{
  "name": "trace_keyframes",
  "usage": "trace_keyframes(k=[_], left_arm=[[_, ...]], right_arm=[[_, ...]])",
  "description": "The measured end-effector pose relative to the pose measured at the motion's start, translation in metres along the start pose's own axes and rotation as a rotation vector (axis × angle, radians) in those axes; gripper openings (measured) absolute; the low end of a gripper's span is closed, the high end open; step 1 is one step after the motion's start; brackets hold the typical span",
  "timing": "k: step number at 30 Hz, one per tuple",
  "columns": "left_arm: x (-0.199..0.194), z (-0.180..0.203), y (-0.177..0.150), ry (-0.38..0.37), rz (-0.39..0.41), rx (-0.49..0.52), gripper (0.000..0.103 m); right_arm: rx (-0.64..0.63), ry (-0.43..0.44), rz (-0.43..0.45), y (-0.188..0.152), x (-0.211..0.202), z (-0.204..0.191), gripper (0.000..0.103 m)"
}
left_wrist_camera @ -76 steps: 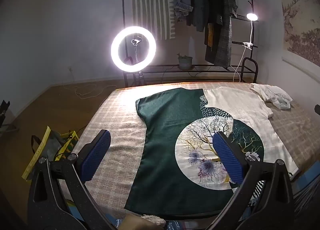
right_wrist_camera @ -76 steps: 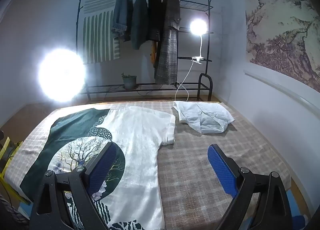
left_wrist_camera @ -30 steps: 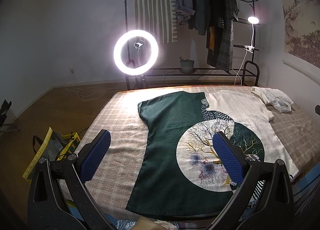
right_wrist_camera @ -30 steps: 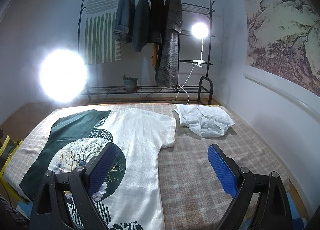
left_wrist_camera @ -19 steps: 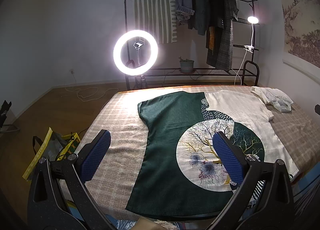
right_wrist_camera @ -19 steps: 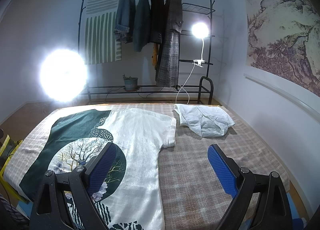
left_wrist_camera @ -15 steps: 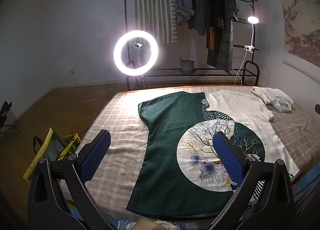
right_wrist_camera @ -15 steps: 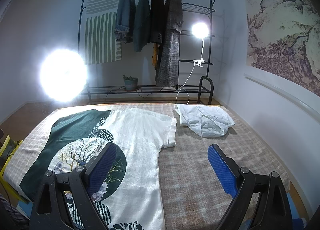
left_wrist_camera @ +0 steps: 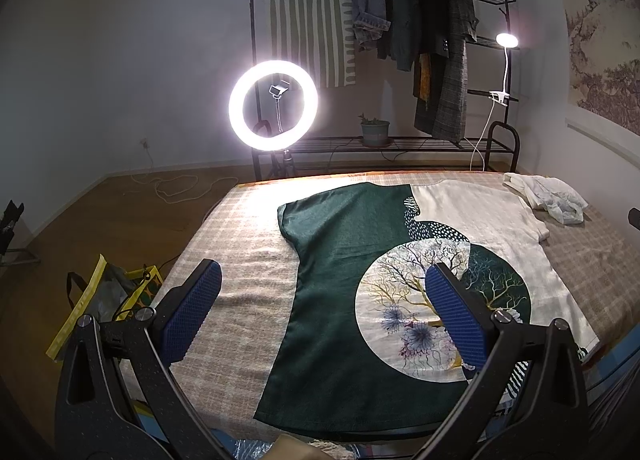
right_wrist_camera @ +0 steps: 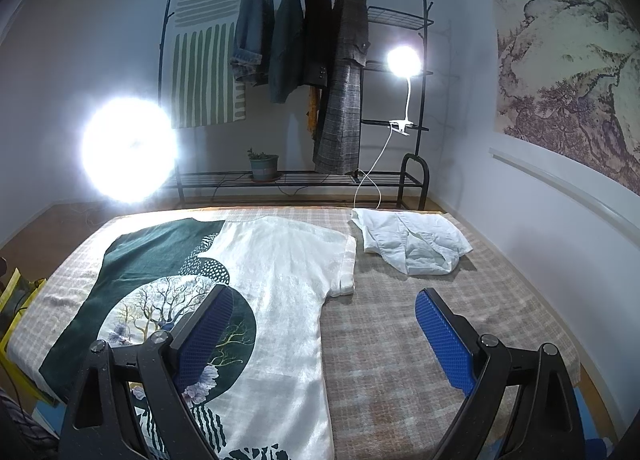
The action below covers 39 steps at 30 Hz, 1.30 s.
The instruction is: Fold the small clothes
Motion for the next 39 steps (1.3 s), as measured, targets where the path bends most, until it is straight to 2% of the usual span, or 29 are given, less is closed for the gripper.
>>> trace_keyframes(k=[15, 21, 25, 29, 32, 37, 39], left_arm=[[0.003, -0.013, -0.006, 0.021, -0.015, -0.004, 0.103], [0.010, -0.023, -0.021, 0.059, -0.070, 0.001, 0.103], [0.004, -0.036, -0.037, 0.061, -0.131, -0.049, 0.099], [-0.011, -0.053, -0.053, 0.069, -0.151, -0.160, 0.097], [-0.013, -0.061, -0.066, 0.059, -0.195, -0.228, 0.087], [-0.003, -0.078, -0.101, 0.094, -0.266, -0.238, 0.082], [0.003, -0.083, -0.126, 0.084, -0.348, -0.283, 0.071]], right_arm=[[-0.002, 0.020, 0.005, 0.001, 0.005, -0.014, 0.094], [-0.017, 0.038, 0.001, 0.000, 0.009, -0.024, 0.094], [-0.010, 0.103, 0.009, 0.009, 0.011, -0.044, 0.094], [-0.042, 0.184, 0.007, 0.020, 0.014, -0.075, 0.094], [-0.053, 0.262, 0.001, 0.033, 0.018, -0.101, 0.094], [-0.005, 0.418, -0.030, 0.060, 0.034, -0.156, 0.092], [0.002, 0.474, -0.054, 0.065, 0.044, -0.179, 0.089]])
Point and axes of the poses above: each gripper's, at about its wrist camera, not at the fingertips, and x roughly the way its jaws point, z to its right, y to its top, the point moved 9 cm from there along x, roughly the way its jaws point, and after that the axes turned 13 degrees about z, right-handed, at the moved point
